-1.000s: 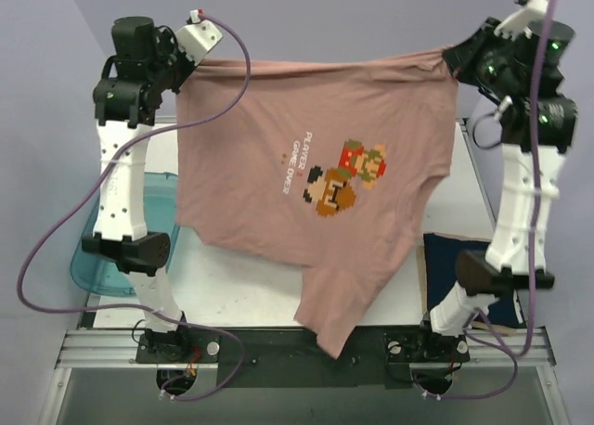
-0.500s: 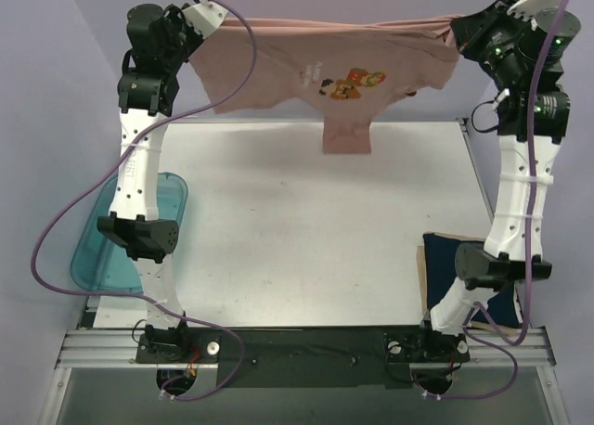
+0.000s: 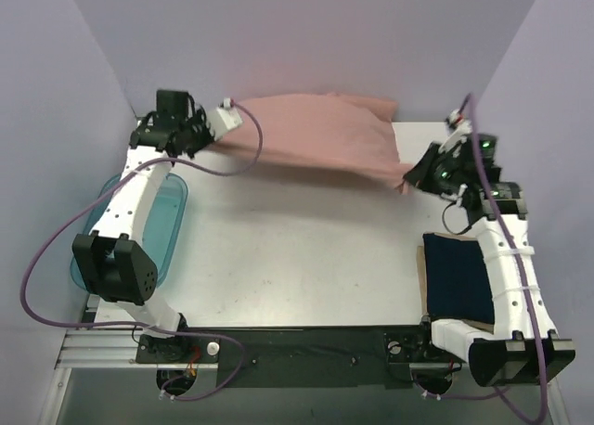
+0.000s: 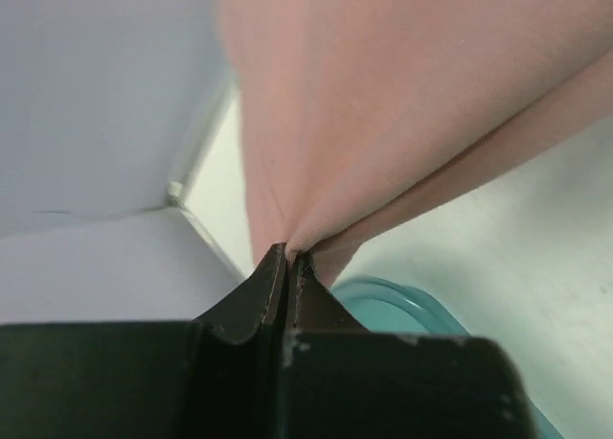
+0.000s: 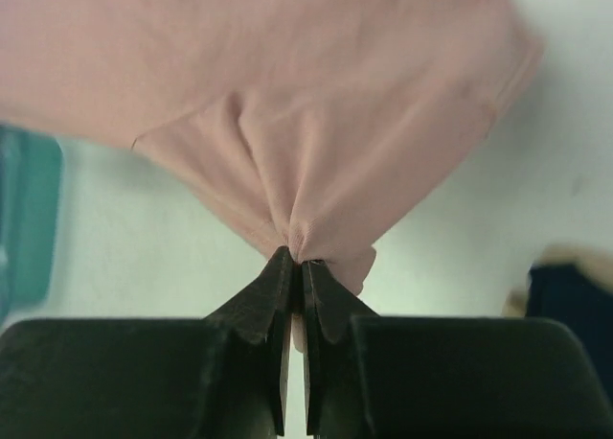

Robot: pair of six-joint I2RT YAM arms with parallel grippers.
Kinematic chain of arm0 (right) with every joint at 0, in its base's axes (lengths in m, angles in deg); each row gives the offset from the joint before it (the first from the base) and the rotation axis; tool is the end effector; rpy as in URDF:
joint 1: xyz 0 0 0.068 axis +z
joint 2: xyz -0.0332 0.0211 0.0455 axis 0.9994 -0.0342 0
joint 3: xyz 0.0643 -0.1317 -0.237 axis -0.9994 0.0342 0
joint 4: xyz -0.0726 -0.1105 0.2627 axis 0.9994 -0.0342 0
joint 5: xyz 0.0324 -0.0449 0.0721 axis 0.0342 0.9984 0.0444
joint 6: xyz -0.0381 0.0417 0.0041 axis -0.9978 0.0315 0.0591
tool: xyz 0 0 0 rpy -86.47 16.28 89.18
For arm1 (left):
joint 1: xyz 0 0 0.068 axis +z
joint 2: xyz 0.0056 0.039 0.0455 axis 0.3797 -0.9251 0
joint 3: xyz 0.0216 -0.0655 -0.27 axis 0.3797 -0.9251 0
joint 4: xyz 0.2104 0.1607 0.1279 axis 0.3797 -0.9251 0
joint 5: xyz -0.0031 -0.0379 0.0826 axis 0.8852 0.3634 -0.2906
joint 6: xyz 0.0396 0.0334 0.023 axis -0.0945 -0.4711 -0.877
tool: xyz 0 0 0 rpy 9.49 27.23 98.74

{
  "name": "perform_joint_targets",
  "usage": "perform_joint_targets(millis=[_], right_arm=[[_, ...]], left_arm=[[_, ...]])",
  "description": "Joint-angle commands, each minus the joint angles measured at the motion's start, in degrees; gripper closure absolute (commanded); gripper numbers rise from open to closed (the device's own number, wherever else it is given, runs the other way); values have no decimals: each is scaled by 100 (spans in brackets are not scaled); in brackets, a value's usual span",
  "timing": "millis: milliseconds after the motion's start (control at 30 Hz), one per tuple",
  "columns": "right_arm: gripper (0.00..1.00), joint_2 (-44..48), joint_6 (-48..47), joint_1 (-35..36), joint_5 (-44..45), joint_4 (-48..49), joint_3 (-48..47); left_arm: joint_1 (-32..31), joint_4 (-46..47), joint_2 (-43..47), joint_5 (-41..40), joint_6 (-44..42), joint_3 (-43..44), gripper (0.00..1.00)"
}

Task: Fold and stack the t-shirts
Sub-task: Flatten out the tshirt, then fold the flattened tshirt in 1/3 of the way

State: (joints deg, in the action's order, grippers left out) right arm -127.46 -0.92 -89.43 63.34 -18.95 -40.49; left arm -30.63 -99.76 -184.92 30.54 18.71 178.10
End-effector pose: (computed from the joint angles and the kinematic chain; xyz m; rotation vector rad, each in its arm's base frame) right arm 0.2745 0.0090 0.4615 0.0135 1.8214 0.5707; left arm 0.4066 -0.0642 0.4162 1.1467 1.8379 0.3095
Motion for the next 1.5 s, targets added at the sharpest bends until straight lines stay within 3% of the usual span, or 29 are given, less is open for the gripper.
perform_joint_targets(millis=[0, 100, 233, 533, 600, 733, 900, 1000, 1200, 1467], right_arm=[[100, 274, 113, 1049, 243, -655, 1860], [100, -173, 621, 1631, 68, -707, 2699], [100, -587, 1202, 2195, 182, -1015, 3254], [100, -78, 1284, 2222, 410, -2482, 3352], [100, -130, 1065, 2047, 559, -2589, 3159], [100, -892, 485, 1274, 376, -1931, 2256], [100, -2554, -254, 1220, 121, -1420, 752], [100, -3572, -649, 1176, 85, -1490, -170], [100, -4672, -1037, 1027, 261, -1647, -1577], [100, -5228, -1485, 868, 340, -1780, -2106]], left_arm=[[102, -528, 403, 183, -702, -1903, 100], [111, -493, 456, 25, -809, -3089, 100], [163, -755, 508, -116, -782, -3794, 100], [331, -2628, 825, 314, -781, -3726, 100], [348, -2822, 825, 445, -808, -3682, 100], [454, -1814, 405, 631, -186, -3218, 100], [480, -1223, -396, 543, 615, -2058, 100], [524, -1135, -791, 465, 633, -1854, 100], [542, -1047, -1319, 157, 870, -1555, 100], [612, -924, -1364, -46, 1318, -1713, 100]])
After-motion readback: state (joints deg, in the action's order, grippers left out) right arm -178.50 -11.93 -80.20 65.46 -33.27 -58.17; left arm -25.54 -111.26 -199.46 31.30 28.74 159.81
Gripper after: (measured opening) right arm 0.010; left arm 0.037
